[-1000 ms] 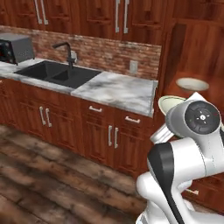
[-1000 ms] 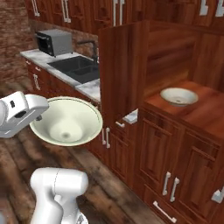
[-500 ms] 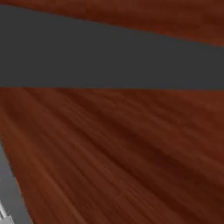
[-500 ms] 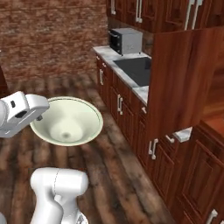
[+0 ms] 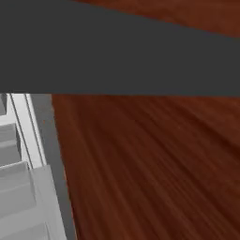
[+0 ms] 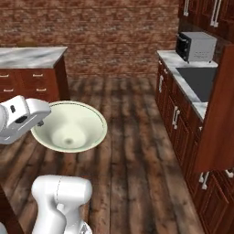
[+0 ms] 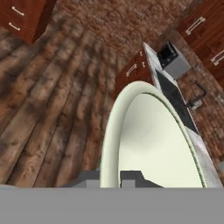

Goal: Pick up the bowls from the cabinet and place each bowl in front of a stool on the dining counter.

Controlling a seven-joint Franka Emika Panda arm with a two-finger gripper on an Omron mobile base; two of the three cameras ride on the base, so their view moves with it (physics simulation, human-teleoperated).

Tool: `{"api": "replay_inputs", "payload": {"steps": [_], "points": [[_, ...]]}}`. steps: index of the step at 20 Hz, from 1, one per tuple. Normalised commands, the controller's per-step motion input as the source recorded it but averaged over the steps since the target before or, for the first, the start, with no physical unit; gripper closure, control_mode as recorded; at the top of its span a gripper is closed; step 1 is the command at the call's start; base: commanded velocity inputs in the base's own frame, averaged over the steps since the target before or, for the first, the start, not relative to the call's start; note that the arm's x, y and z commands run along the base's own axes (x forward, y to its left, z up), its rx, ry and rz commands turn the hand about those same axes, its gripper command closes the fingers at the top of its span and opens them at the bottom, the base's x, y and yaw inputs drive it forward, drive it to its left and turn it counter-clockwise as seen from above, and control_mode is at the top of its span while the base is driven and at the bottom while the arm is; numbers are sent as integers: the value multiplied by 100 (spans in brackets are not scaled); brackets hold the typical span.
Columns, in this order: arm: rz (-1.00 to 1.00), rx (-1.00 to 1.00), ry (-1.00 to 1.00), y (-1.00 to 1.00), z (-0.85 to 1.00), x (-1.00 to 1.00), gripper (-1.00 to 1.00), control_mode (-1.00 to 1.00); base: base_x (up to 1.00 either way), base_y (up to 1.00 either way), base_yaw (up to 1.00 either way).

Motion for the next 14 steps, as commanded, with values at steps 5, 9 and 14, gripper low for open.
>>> {"api": "replay_inputs", "payload": {"steps": [5, 9, 14], "points": [[0, 0, 0, 0, 0, 0, 100, 100, 92, -8, 33], [0, 0, 0, 0, 0, 0, 100, 100, 100, -39, 27], [0, 0, 0, 0, 0, 0, 100, 100, 100, -47, 26]]}}
